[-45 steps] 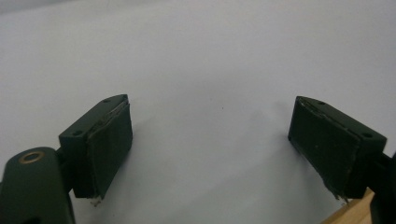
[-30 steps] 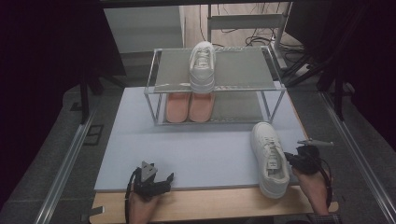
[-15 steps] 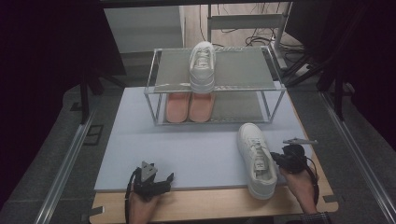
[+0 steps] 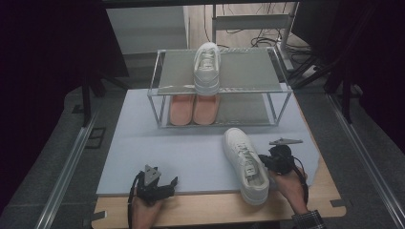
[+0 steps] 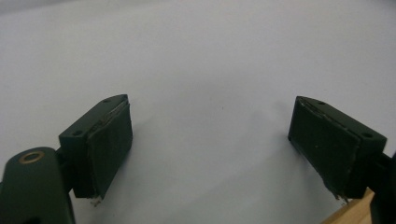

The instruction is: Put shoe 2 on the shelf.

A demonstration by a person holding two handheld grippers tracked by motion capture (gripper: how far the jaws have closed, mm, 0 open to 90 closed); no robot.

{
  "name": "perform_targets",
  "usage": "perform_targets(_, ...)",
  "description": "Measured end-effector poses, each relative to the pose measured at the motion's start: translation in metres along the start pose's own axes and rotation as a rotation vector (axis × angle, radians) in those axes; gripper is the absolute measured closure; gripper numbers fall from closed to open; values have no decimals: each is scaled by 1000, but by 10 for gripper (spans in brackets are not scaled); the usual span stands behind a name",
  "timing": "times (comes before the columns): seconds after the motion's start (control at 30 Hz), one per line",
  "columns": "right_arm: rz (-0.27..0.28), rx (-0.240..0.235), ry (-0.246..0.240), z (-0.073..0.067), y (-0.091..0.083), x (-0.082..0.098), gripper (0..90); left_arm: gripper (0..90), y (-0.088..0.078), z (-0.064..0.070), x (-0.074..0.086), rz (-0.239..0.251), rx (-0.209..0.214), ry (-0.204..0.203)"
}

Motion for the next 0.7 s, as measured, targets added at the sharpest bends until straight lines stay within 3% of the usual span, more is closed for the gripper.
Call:
perform_targets(0.23,-2,-31,-28,-9,7,-3,884,137,0,0,0,0,0,0)
perform_targets(0.37,1,-72,-13,-3,1,-1,808,137,0,0,0,0,0,0)
perform_targets(0.7,23,-85,-18,2,-26,-3,718,136,0,0,0,0,-1,0)
Point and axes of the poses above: each handheld gripper's, and its own axes: y roughly forward along the jaws, x roughly out of its underside, z roughly to its right, the point moved 7 cm from there along y, roughly forward along the jaws, and after that the axes turned 9 degrees about z, right-handed, at the moved point
